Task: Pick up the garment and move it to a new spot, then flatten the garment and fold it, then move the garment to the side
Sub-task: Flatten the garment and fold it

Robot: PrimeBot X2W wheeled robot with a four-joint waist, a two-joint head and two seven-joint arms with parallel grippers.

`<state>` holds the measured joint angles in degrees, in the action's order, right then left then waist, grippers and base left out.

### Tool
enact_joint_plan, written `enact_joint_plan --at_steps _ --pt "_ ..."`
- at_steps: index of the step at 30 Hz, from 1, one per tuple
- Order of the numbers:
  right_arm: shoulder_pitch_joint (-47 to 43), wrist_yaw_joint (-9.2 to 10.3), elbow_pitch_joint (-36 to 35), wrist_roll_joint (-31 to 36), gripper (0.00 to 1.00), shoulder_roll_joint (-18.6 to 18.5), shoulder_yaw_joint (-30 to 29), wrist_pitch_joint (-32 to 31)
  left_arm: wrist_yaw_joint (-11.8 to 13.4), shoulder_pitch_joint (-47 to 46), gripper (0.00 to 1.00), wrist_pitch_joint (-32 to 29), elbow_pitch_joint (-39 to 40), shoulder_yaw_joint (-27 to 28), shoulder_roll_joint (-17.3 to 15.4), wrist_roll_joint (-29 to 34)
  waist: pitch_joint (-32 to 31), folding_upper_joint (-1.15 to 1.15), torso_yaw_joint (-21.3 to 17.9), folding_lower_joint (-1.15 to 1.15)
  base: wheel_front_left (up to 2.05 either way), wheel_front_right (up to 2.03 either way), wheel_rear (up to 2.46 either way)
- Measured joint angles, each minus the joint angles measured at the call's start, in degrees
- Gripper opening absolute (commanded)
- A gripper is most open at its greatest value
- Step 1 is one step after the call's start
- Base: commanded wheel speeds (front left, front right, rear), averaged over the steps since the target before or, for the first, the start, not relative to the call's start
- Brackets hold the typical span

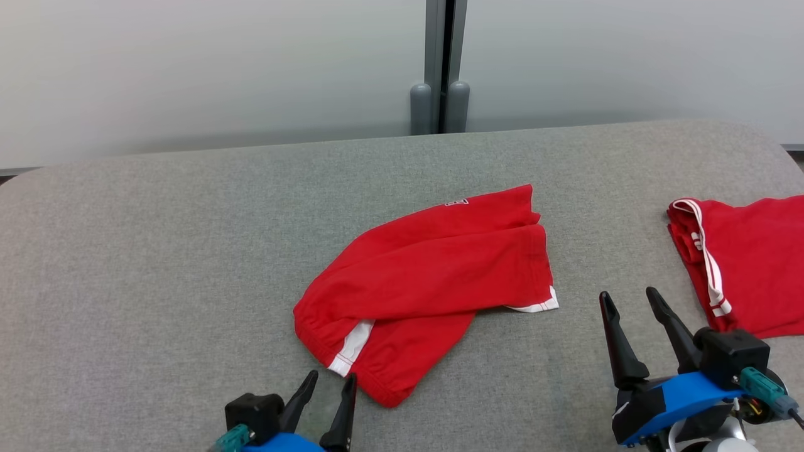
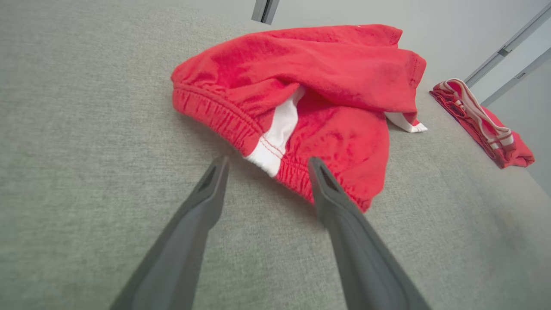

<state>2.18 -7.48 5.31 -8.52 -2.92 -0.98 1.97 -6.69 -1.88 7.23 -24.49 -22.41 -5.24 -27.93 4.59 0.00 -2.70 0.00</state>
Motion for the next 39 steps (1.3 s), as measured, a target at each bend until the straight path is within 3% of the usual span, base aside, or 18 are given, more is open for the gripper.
enact_joint_plan --at_steps 13,15,22,29,39 --pt "1.3 0.00 0.9 -0.3 1.00 0.0 1.1 0.7 -0.5 -5.2 0.98 0.0 -6.7 -2.6 0.7 -6.4 1.1 0.00 -0.7 0.00 0.00 0.00 0.00" --pt "1.5 0.00 1.2 -0.3 1.00 0.0 1.3 0.7 -0.5 -5.7 0.00 0.1 -7.2 -3.3 0.4 -6.6 1.2 0.00 -0.8 0.00 0.00 0.00 0.00" --pt "4.3 0.00 6.2 1.9 1.00 0.0 2.7 -1.9 -0.5 -7.3 0.00 2.0 -8.5 -4.6 -0.3 -6.8 1.8 0.00 -0.9 0.00 0.00 0.00 0.00" --pt "12.1 0.00 18.1 5.5 1.00 0.0 3.0 -4.9 -0.5 -9.4 0.00 2.6 -8.9 -6.2 -0.6 -5.8 3.2 0.00 0.3 0.00 0.00 0.00 0.00" --pt "20.5 -0.01 34.2 8.2 1.00 0.1 1.9 -3.6 -0.5 -11.9 0.00 2.8 -8.7 -8.9 -0.9 -5.2 5.6 0.00 3.1 0.00 0.00 0.00 0.00"
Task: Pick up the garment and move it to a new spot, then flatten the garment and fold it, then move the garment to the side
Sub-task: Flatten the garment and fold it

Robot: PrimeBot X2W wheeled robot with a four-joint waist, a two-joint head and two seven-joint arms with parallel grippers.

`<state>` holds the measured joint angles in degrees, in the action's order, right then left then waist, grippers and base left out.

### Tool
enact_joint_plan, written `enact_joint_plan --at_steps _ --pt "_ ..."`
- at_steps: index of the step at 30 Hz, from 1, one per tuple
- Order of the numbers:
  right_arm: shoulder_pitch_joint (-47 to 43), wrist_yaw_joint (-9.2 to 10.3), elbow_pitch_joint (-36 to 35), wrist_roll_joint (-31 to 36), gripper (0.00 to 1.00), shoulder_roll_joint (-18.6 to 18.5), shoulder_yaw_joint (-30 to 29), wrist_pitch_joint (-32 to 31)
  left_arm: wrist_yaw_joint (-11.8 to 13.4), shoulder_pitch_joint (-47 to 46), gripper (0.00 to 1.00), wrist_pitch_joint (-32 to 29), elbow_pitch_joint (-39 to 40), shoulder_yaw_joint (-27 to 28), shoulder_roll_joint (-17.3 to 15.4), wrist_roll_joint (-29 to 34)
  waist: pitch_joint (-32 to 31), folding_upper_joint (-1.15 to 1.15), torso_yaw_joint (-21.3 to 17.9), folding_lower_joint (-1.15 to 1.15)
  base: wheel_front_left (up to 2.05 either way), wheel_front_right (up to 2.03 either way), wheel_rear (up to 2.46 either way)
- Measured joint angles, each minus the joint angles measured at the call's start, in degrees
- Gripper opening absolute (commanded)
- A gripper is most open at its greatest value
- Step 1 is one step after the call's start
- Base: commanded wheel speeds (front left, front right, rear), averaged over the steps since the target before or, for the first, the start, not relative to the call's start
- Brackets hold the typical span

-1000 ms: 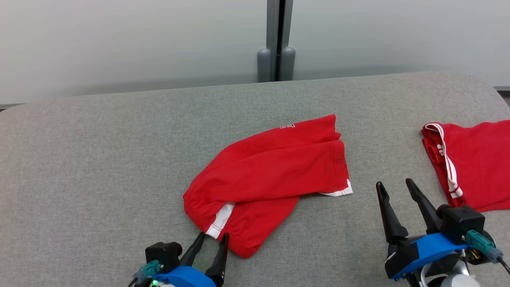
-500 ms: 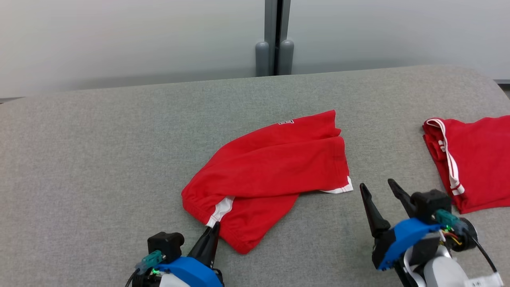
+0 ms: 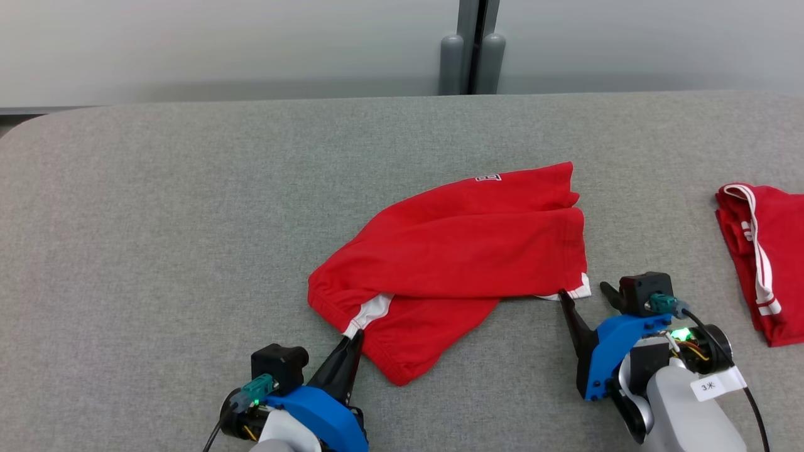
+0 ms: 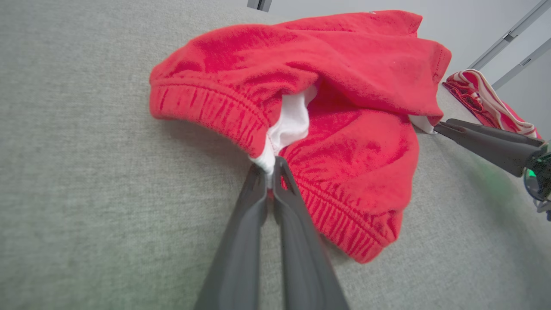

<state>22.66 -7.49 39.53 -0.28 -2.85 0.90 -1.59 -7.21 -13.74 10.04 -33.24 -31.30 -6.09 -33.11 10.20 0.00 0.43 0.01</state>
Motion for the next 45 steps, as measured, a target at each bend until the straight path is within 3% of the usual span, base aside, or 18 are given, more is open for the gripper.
enact_joint_plan --at_steps 2,4,5,7,8,15,19,22,26,32,36,40,45 --pt "1.2 0.00 2.4 0.0 0.98 0.0 -0.3 0.6 0.0 -0.4 0.00 0.2 0.1 -0.5 -0.1 0.0 0.4 0.00 0.3 0.00 0.00 0.00 0.00" --pt "2.4 0.00 4.4 0.0 0.45 0.0 -0.6 1.3 0.0 -0.7 0.00 0.2 0.1 -0.8 -0.2 0.3 0.7 0.00 0.5 0.00 0.00 0.00 0.00" --pt "3.0 0.00 5.3 0.0 0.31 0.0 -0.9 1.6 0.0 -0.8 0.00 0.2 0.1 -0.9 -0.2 0.3 0.8 0.00 0.6 0.00 0.00 0.00 0.00" --pt "3.8 0.00 6.6 -0.9 0.14 0.0 -0.8 2.6 0.0 -1.0 0.00 0.2 0.1 -1.1 -0.2 0.3 1.1 0.00 0.8 0.00 0.00 0.00 0.00" --pt "4.3 0.00 7.3 -1.3 0.00 0.0 -0.7 3.1 0.0 -1.2 0.00 0.2 0.1 -1.1 -0.3 0.3 1.2 0.00 0.8 0.00 0.00 0.00 0.00" --pt "5.6 0.00 9.2 -5.5 0.00 0.0 -0.8 6.2 0.2 -1.8 0.00 2.2 1.7 -0.9 -0.9 1.0 0.6 0.00 0.6 0.00 0.00 0.00 0.00" --pt "5.3 0.00 3.2 -8.2 0.00 0.1 -1.5 6.9 1.2 -2.0 0.00 3.3 7.6 -0.3 -2.5 2.2 -0.7 0.00 0.3 0.00 0.00 0.00 0.00" --pt "3.8 0.00 -5.2 -10.3 0.00 0.1 -2.2 4.5 2.3 -1.9 0.00 3.4 14.3 0.6 -5.1 3.1 -1.7 0.00 -0.4 -0.01 0.00 0.00 0.00" --pt "-1.2 0.01 -19.6 -11.8 0.00 0.0 -3.8 -3.7 3.9 -1.2 0.00 0.3 24.7 1.3 -9.6 4.2 -2.9 0.00 -1.7 -0.01 0.00 0.00 0.00" --pt "-6.0 0.01 -44.2 -12.5 0.00 0.0 -4.7 -16.1 5.0 -0.3 0.00 -7.5 41.1 2.6 -15.6 4.4 -3.2 0.00 -3.6 -0.01 0.00 0.00 0.00" --pt "-5.4 0.01 -55.4 -16.5 0.00 0.0 -5.2 -22.6 4.7 -1.4 0.00 -13.9 49.6 3.2 -19.2 3.4 -1.9 0.00 -4.3 -0.01 0.00 0.00 0.00" --pt "-0.4 0.01 -57.7 -16.4 0.00 -0.1 -5.1 -27.4 3.6 -6.8 0.00 -18.4 51.8 5.2 -22.7 2.4 0.6 0.00 -5.0 -0.01 0.00 0.00 0.00" --pt "9.9 0.01 -50.9 -15.3 0.00 -1.4 -3.6 -27.7 1.6 -15.7 0.00 -20.0 45.9 6.6 -24.2 1.2 5.2 0.00 -5.6 -0.01 0.00 0.00 0.00"
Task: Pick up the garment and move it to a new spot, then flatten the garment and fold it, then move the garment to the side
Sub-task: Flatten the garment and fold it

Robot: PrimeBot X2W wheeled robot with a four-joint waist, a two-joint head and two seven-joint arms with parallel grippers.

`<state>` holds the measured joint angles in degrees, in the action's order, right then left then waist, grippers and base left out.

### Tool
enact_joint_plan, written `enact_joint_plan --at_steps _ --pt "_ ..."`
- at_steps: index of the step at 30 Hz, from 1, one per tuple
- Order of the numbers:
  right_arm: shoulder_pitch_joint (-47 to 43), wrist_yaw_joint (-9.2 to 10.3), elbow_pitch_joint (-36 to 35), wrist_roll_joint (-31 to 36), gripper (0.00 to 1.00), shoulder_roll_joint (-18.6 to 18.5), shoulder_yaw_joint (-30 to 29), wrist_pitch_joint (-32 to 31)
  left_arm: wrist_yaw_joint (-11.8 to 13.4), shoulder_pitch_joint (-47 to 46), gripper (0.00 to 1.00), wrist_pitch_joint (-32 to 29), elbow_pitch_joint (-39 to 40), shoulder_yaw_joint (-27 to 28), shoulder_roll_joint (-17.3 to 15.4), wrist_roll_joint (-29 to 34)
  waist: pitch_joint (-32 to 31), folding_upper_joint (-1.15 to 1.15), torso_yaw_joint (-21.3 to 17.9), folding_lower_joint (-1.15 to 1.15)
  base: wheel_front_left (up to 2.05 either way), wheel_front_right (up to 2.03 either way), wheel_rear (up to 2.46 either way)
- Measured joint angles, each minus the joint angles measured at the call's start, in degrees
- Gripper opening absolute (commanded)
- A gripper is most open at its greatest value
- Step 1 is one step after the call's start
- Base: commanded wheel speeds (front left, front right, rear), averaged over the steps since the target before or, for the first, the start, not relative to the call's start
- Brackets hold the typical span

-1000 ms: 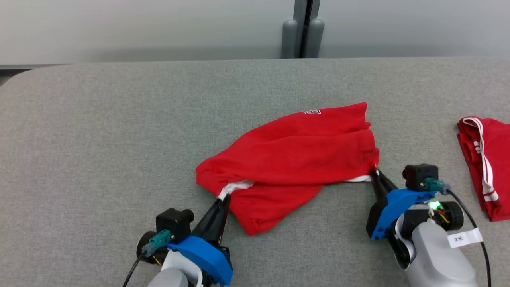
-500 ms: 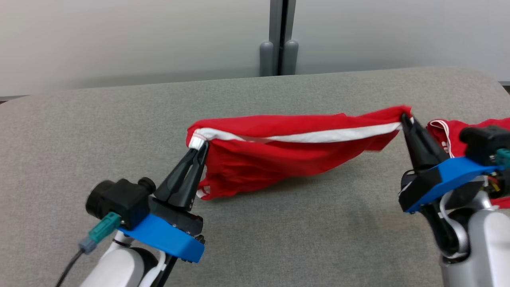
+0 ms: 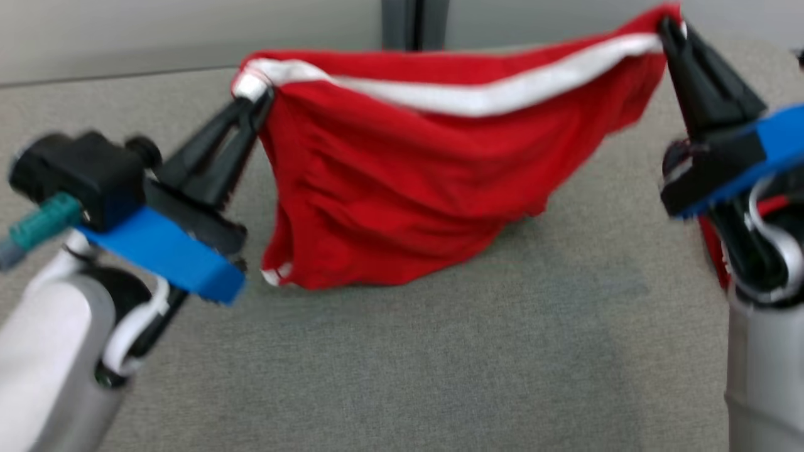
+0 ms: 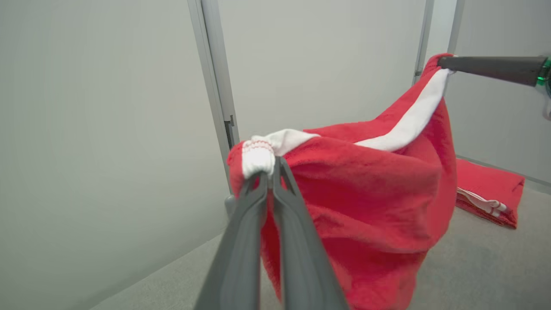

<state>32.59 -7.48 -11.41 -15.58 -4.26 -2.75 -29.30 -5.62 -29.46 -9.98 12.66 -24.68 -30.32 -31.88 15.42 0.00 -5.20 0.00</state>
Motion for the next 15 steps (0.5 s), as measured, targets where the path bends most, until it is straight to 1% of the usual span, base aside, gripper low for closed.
enact_joint_plan --at_steps 3,8,12,15 --pt "8.8 0.00 6.5 1.1 0.00 -0.3 1.0 4.1 -0.8 -6.7 0.00 -0.8 -5.3 -0.6 -2.3 2.4 3.3 0.00 -0.5 0.01 0.00 0.00 0.00" --pt "22.2 0.00 18.8 4.2 0.00 -0.1 2.5 14.5 -1.3 -17.4 0.00 1.2 -13.3 -0.3 -2.3 3.6 7.7 0.00 -0.9 0.02 0.00 0.00 0.00" --pt "31.5 -0.01 26.1 6.8 0.00 0.2 2.4 26.0 -1.4 -24.9 0.00 5.6 -18.3 0.7 -2.3 6.6 9.3 0.00 -1.1 0.02 0.00 0.00 0.00" --pt "35.5 -0.01 30.5 8.0 0.00 0.3 2.9 32.5 -1.0 -27.9 0.00 9.4 -20.5 1.6 -1.5 7.6 9.5 0.00 -1.5 0.01 0.00 0.00 0.00"
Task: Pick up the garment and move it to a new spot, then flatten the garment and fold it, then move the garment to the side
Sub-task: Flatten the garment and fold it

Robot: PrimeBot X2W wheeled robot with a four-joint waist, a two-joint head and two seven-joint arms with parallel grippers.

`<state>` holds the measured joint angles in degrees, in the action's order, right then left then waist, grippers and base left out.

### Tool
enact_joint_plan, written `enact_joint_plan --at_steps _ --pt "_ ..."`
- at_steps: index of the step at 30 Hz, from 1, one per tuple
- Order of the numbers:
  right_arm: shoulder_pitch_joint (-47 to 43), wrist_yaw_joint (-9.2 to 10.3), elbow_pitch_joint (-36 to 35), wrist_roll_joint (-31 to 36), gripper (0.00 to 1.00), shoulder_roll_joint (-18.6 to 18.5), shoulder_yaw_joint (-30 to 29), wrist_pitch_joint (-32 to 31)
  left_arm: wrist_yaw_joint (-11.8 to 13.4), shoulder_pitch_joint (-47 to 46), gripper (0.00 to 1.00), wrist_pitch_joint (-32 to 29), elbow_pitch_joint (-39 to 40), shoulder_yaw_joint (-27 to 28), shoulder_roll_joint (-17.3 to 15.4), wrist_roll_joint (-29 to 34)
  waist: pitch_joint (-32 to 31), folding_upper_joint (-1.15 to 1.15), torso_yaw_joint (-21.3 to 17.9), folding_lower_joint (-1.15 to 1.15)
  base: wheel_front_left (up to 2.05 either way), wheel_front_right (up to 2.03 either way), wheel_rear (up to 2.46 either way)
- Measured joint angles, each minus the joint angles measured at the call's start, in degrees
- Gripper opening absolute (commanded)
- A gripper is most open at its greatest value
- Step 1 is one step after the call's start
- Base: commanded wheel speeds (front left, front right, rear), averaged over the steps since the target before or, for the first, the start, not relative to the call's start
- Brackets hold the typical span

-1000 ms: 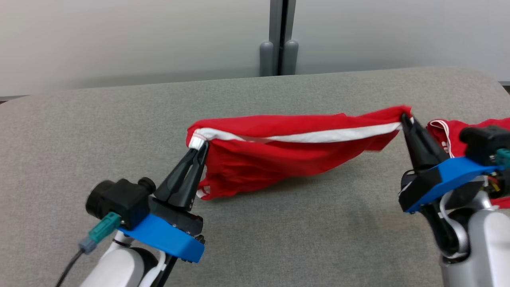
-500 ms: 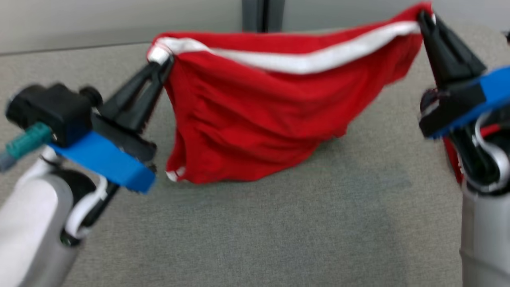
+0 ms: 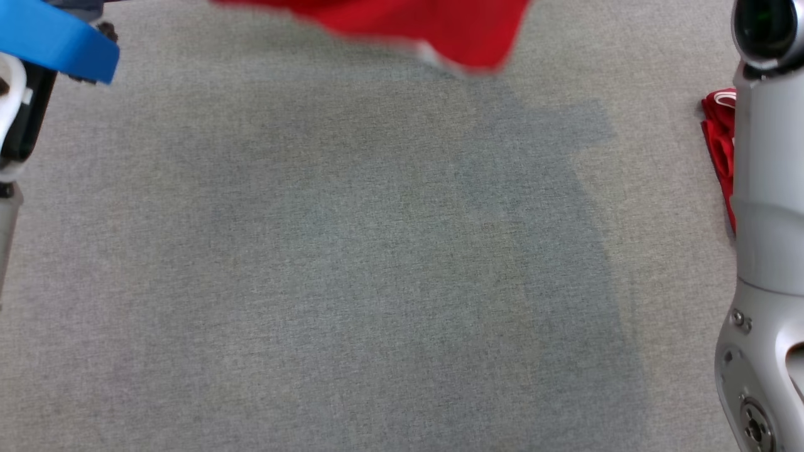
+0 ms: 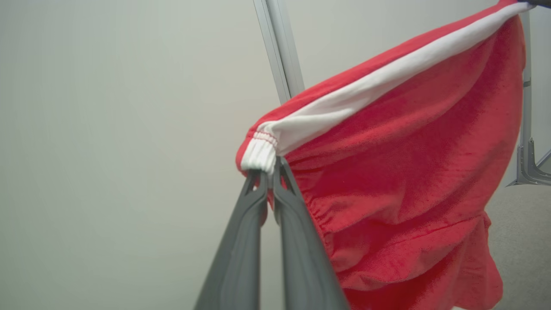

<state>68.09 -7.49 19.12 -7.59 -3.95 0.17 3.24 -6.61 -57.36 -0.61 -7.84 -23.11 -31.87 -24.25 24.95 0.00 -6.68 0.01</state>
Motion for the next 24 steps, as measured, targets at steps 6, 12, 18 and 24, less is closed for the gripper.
enact_joint_plan --at_steps 6,12,18,24 --pt "-0.4 0.00 6.5 -1.6 0.00 -1.2 4.1 4.0 0.2 1.5 0.00 6.2 -4.4 -1.8 2.5 1.1 -0.2 0.00 0.0 0.00 0.00 0.00 0.00" --pt "-15.7 0.01 10.1 -6.6 0.00 -4.0 9.8 0.9 0.0 13.9 0.00 11.3 -12.0 -6.2 7.1 -1.1 -3.2 0.00 1.1 0.00 0.00 0.00 0.00" --pt "-32.1 0.01 6.4 -15.0 0.00 -7.3 13.2 -3.9 -0.1 29.8 0.00 14.4 -16.3 -9.1 10.1 -5.2 -7.4 0.00 1.3 -0.01 0.00 0.00 0.00" --pt "-48.0 0.00 -3.2 -17.4 0.00 -9.4 10.0 -11.5 -0.3 42.1 0.00 14.8 -13.7 -12.3 9.3 -5.9 -12.5 0.00 2.4 -0.03 0.00 0.00 0.00"
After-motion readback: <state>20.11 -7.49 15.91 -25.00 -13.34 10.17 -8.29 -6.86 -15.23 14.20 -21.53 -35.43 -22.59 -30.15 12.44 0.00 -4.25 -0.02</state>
